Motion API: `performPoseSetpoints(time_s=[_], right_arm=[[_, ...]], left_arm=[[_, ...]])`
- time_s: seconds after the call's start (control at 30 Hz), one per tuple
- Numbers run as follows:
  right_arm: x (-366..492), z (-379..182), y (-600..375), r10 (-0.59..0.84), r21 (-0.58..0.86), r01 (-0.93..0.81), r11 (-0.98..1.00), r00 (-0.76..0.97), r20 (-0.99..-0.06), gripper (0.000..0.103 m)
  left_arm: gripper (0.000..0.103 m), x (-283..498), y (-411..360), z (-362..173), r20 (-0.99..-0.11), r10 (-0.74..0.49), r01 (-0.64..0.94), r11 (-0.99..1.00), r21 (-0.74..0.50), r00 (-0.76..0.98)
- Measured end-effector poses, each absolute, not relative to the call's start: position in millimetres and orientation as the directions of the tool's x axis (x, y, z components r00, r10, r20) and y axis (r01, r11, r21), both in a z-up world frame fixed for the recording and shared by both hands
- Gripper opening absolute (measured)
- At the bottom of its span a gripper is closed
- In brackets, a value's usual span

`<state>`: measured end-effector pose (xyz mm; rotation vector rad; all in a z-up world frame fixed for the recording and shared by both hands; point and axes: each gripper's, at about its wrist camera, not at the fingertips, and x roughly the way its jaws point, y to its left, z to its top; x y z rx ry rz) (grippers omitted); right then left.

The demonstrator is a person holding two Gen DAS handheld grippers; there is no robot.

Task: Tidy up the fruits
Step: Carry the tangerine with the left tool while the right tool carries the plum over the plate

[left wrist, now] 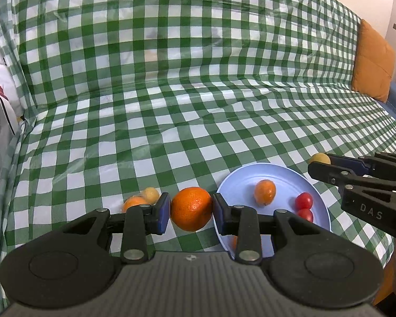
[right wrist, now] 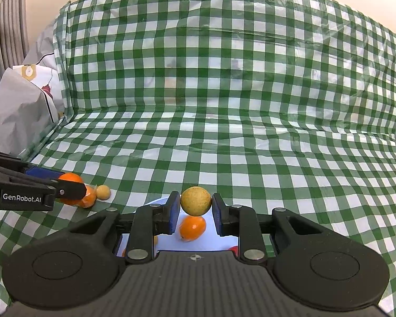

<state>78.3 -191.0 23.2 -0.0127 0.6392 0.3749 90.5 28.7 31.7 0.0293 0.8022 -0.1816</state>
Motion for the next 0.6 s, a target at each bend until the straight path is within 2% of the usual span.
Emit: performPoseSetpoints(time_s=[0.6], right_arm=[[78.5, 22.3, -190.9, 0.329, 0.097, -0.340, 0.935, 0.739, -0.588, 0.028]], left_arm=[[0.038, 89.3, 26.2, 32.0, -0.712, -0.162, 0.188, 0.981, -0.043, 0.683]])
